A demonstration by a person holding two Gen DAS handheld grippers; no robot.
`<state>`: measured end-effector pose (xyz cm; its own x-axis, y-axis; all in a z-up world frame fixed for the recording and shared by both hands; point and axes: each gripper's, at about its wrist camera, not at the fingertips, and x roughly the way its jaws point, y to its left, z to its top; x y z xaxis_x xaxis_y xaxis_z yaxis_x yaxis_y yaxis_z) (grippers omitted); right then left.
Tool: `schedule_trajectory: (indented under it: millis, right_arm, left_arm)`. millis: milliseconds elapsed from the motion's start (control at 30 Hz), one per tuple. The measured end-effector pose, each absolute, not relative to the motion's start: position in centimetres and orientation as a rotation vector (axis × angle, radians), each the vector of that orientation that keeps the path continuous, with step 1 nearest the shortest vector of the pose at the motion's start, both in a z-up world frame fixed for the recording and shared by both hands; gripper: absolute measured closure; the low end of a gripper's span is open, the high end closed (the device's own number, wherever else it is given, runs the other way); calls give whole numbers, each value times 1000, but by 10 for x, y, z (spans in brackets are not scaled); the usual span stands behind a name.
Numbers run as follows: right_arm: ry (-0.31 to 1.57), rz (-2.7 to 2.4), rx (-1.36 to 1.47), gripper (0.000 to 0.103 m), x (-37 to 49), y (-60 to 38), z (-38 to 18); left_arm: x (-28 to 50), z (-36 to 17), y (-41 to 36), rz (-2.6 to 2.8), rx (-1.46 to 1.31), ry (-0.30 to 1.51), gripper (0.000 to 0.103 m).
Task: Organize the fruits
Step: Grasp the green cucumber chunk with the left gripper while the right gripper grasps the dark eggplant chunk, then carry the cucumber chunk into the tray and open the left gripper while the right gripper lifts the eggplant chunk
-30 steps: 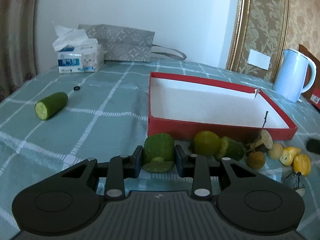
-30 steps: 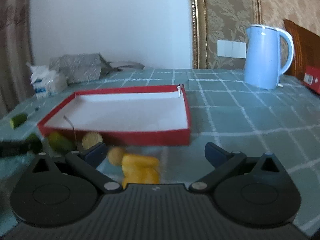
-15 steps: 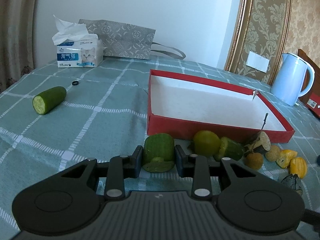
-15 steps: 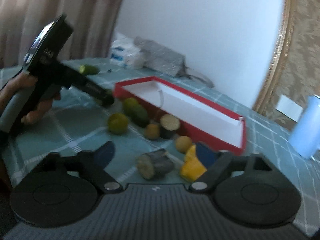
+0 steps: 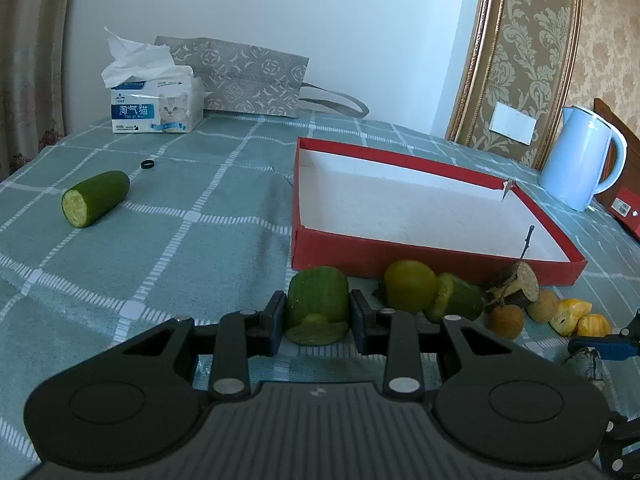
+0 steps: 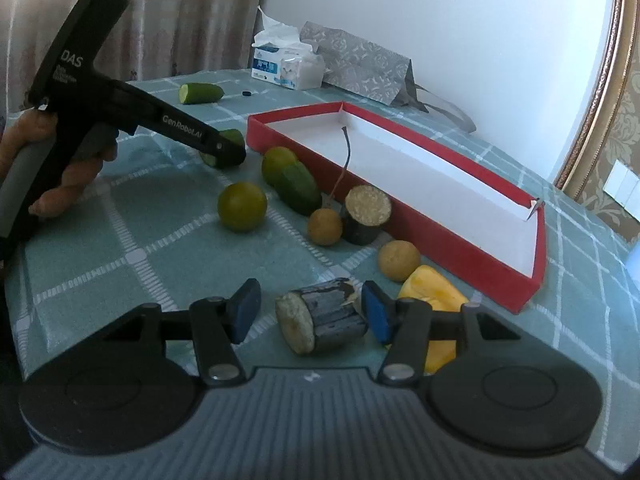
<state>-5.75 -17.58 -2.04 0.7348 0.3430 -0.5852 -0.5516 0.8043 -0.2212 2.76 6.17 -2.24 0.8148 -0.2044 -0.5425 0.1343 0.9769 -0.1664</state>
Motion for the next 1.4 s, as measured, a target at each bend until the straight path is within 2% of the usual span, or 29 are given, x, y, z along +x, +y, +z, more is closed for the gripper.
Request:
schedule_trajectory:
  millis: [33, 300, 567, 800, 1067, 1400]
  right_arm:
    - [545, 501, -398, 60, -58, -176, -21]
    - [552, 512, -303, 59, -56, -184, -17]
    - [439, 483, -291, 59, -64, -179, 1]
    - [346, 400, -225, 59, -58, -187, 5]
    - [233, 278, -163, 59, -48, -202, 15]
    - [278, 191, -154, 60, -28, -213, 6]
  left_arm:
    - [28, -22, 62, -181, -123, 592, 71]
    - [28, -22, 62, -181, -123, 591, 71]
    - [19, -17, 57, -156, -89, 556, 71]
    - [20, 12, 52, -185, -67, 506, 71]
    - [82, 34, 17, -237, -47, 514, 71]
    - [163, 6, -25, -248, 3, 675, 70]
